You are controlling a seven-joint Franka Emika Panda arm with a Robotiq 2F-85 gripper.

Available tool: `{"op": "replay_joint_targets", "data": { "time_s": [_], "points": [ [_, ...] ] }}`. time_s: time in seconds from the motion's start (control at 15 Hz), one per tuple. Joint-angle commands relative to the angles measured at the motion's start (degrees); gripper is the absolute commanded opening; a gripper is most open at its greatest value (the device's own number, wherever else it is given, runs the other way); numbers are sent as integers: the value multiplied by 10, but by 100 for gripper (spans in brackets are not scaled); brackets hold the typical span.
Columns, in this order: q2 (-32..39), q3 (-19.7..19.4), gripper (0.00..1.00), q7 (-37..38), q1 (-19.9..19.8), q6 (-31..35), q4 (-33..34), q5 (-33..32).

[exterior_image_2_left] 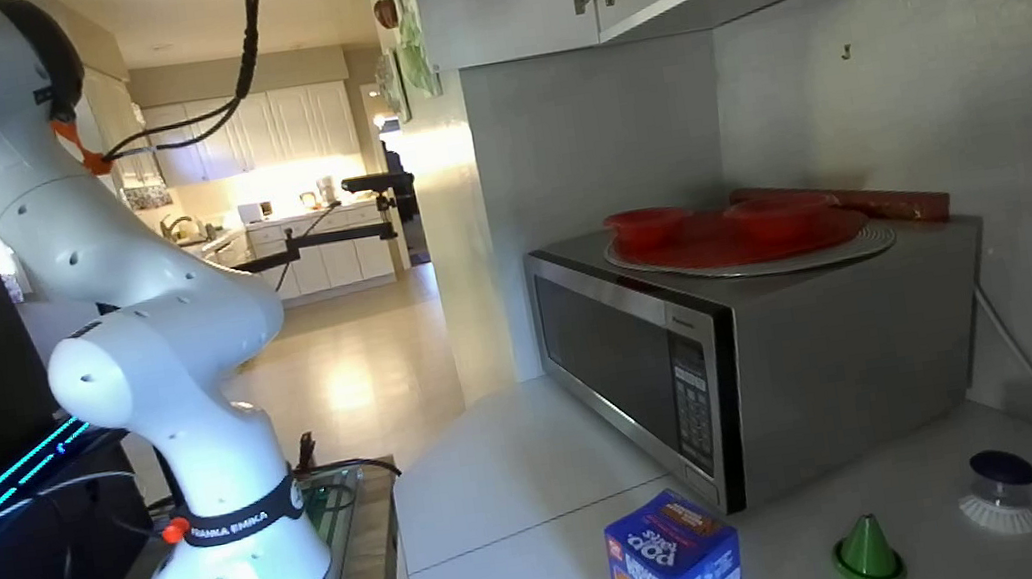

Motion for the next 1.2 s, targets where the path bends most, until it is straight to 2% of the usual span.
{"op": "replay_joint_targets", "data": {
  "time_s": [0.0, 0.4, 0.8, 1.13],
  "points": [
    [-13, -10, 0, -39, 29, -16, 12, 67],
    [-16, 25, 0, -51, 54, -18, 35, 125],
    [-14, 42, 0, -54, 64, -32, 41, 119],
    [-16, 45, 0, -64, 70, -86, 40, 107]
  ]
}}
